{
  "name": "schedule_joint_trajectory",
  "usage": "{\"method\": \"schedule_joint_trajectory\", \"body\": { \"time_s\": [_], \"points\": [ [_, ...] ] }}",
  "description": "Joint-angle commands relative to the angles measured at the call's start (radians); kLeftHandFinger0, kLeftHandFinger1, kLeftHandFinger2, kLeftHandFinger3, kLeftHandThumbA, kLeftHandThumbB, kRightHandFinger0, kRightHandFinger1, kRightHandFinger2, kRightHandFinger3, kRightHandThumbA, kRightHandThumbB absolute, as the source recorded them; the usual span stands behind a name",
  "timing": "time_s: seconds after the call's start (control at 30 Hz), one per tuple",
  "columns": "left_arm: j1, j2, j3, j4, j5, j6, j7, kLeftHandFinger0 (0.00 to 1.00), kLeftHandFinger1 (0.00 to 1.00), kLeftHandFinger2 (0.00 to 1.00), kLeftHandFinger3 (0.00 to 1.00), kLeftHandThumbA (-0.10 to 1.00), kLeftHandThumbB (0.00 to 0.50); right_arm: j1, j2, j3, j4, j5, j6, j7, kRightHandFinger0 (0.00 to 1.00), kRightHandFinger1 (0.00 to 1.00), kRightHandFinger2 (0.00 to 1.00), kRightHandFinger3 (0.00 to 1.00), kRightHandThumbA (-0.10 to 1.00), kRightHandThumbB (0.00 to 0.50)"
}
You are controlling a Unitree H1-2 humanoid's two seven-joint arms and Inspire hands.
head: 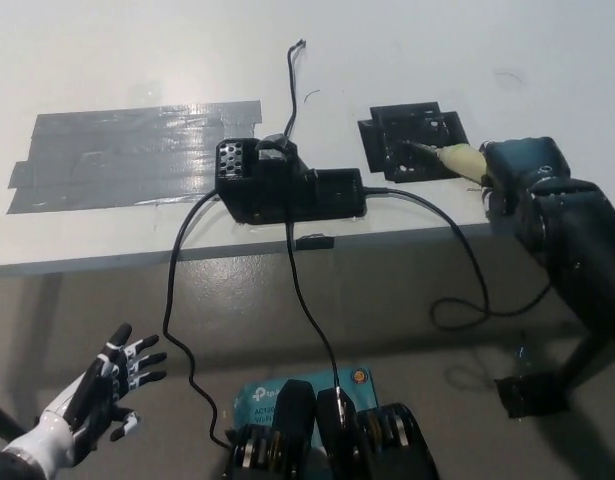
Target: The robot uses its right hand to grab and lift the soldering gun kept on the middle of the table and puts it in its base
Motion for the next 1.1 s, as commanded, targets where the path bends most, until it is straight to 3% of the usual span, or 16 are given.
{"method": "schedule_joint_trajectory", "body": {
  "time_s": [0.0, 0.07, 0.1, 0.13, 0.27, 0.33, 0.5, 0.53, 0.6, 0.67, 0.7, 0.73, 0.83, 0.9, 0.97, 1.07],
  "points": [
    [-0.028, 0.025, -0.011, -0.018, 0.016, -0.038, -0.024, 0.86, 0.95, 0.99, 1.00, 1.00, 0.355, 0.038, -0.021, 0.045, 0.066, -0.067, -0.017, -0.010, 0.00, 0.23, 0.23, 0.56, -0.08, 0.388],
    [-0.031, 0.024, -0.010, -0.015, 0.012, -0.039, -0.026, 0.87, 0.96, 0.98, 1.00, 1.00, 0.349, 0.044, -0.024, 0.052, 0.063, -0.076, -0.022, -0.033, 0.03, 0.28, 0.30, 0.64, -0.10, 0.329],
    [-0.031, 0.025, -0.012, -0.014, 0.012, -0.037, -0.028, 0.89, 0.97, 0.99, 1.00, 1.00, 0.351, 0.049, -0.026, 0.058, 0.053, -0.085, -0.022, -0.037, 0.01, 0.31, 0.41, 0.80, -0.10, 0.170],
    [-0.032, 0.024, -0.010, -0.014, 0.010, -0.034, -0.029, 0.89, 0.98, 0.99, 1.00, 1.00, 0.344, 0.053, -0.028, 0.063, 0.040, -0.093, -0.017, -0.030, 0.01, 0.34, 0.48, 0.80, -0.10, 0.121],
    [-0.032, 0.022, -0.014, -0.015, 0.016, -0.032, -0.027, 0.90, 0.98, 0.98, 1.00, 1.00, 0.331, 0.063, -0.035, 0.078, 0.023, -0.115, -0.027, -0.035, 0.00, 0.33, 0.54, 0.77, -0.08, 0.055],
    [-0.034, 0.022, -0.017, -0.012, 0.020, -0.037, -0.026, 0.91, 0.98, 0.98, 1.00, 1.00, 0.330, 0.068, -0.039, 0.080, 0.018, -0.120, -0.035, -0.042, 0.00, 0.33, 0.54, 0.66, -0.02, 0.002],
    [-0.038, 0.024, -0.016, -0.008, 0.015, -0.031, -0.030, 0.92, 0.99, 0.99, 1.00, 1.00, 0.318, 0.064, -0.051, 0.078, 0.003, -0.136, -0.079, -0.081, 0.03, 0.34, 0.54, 0.56, 0.02, 0.000],
    [-0.037, 0.023, -0.016, -0.004, 0.019, -0.040, -0.028, 0.90, 0.98, 0.98, 1.00, 1.00, 0.322, 0.066, -0.062, 0.060, -0.026, -0.125, -0.095, -0.102, 0.00, 0.28, 0.50, 0.44, 0.09, 0.000],
    [-0.035, 0.022, -0.016, -0.001, 0.015, -0.044, -0.033, 0.90, 0.98, 0.98, 1.00, 1.00, 0.311, 0.062, -0.062, 0.030, -0.024, -0.090, -0.120, -0.105, 0.00, 0.35, 0.62, 0.34, 0.03, 0.000],
    [-0.028, 0.023, -0.014, -0.003, 0.017, -0.046, -0.032, 0.91, 0.98, 0.98, 1.00, 1.00, 0.308, 0.060, -0.053, -0.016, -0.022, -0.047, -0.142, -0.104, 0.05, 0.45, 0.72, 0.33, 0.10, 0.000],
    [-0.025, 0.024, -0.015, -0.004, 0.018, -0.049, -0.033, 0.91, 0.98, 0.98, 1.00, 1.00, 0.307, 0.061, -0.054, -0.027, -0.026, -0.042, -0.156, -0.103, 0.05, 0.45, 0.72, 0.33, 0.10, 0.000],
    [-0.016, 0.025, -0.014, -0.005, 0.019, -0.055, -0.033, 0.91, 0.98, 0.98, 1.00, 1.00, 0.306, 0.063, -0.060, -0.058, -0.045, 0.002, -0.210, -0.094, 0.05, 0.45, 0.71, 0.26, -0.09, 0.000],
    [0.001, 0.027, -0.011, 0.001, 0.020, -0.066, -0.037, 0.92, 0.99, 0.98, 1.00, 1.00, 0.322, 0.073, -0.064, -0.097, -0.059, 0.042, -0.297, -0.111, 0.01, 0.41, 0.66, 0.11, -0.10, 0.000],
    [0.005, 0.030, -0.012, 0.000, 0.022, -0.068, -0.040, 0.92, 0.99, 0.99, 1.00, 1.00, 0.323, 0.074, -0.071, -0.117, -0.084, 0.047, -0.312, -0.104, 0.07, 0.46, 0.71, 0.14, -0.10, 0.000],
    [0.008, 0.029, -0.009, -0.008, 0.020, -0.055, -0.038, 0.92, 0.99, 1.00, 1.00, 1.00, 0.337, 0.086, -0.071, -0.165, -0.111, 0.083, -0.332, -0.123, 0.00, 0.38, 0.60, 0.00, -0.10, 0.000],
    [0.015, 0.032, -0.007, -0.009, 0.024, -0.051, -0.034, 0.92, 0.99, 1.00, 1.00, 1.00, 0.336, 0.092, -0.078, -0.195, -0.160, 0.077, -0.352, -0.136, 0.00, 0.36, 0.65, 0.09, -0.10, 0.000]
  ]
}}
